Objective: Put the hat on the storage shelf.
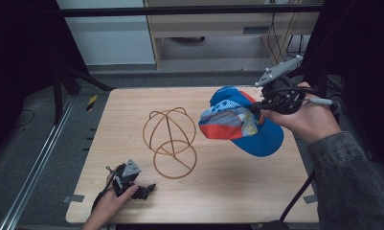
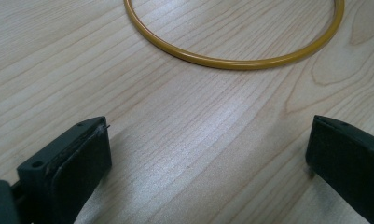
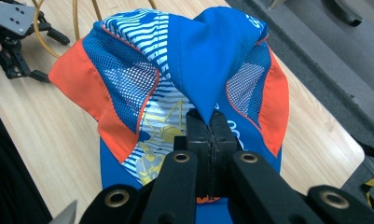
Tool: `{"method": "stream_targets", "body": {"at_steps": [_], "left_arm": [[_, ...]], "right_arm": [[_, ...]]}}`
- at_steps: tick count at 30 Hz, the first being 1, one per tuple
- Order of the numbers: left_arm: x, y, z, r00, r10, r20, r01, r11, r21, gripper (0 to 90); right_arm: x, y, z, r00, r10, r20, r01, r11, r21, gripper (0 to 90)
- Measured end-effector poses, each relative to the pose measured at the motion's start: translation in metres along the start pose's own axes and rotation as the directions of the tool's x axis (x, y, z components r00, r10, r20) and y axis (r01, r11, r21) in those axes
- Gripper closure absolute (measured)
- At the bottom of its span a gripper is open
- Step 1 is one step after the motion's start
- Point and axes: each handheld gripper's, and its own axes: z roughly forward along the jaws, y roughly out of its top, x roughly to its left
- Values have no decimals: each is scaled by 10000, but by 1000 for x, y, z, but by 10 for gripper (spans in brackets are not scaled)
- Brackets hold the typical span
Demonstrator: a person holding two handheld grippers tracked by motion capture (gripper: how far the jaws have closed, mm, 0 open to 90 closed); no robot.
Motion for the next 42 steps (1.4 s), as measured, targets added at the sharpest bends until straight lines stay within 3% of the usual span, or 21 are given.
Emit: {"method": "stream_targets", "body": {"at_steps": [9, 16, 23, 28, 42], "left_arm": [[0, 0, 0, 10000, 3, 2, -3, 10000, 4, 0], [0, 0, 0, 10000, 7, 2, -7, 10000, 5, 0], [0, 0, 0, 10000, 3, -10, -3, 10000, -6, 0], [0, 0, 0, 10000, 25, -7, -25, 10000, 9, 0], [-1, 0, 0, 10000, 17, -14, -17, 10000, -2, 0]], "right_arm": [[1, 13, -12, 9997, -167, 168, 171, 9996, -227, 900], [9, 25, -8, 9993, -367, 123, 372, 9982, -462, 900], [18, 51, -5, 9982, -586, -90, 575, 9934, -990, 900], [25, 74, 5, 9963, -841, -204, 813, 9903, -1125, 900], [46, 129, 43, 9847, -1661, -525, 1616, 9835, -817, 900]]}}
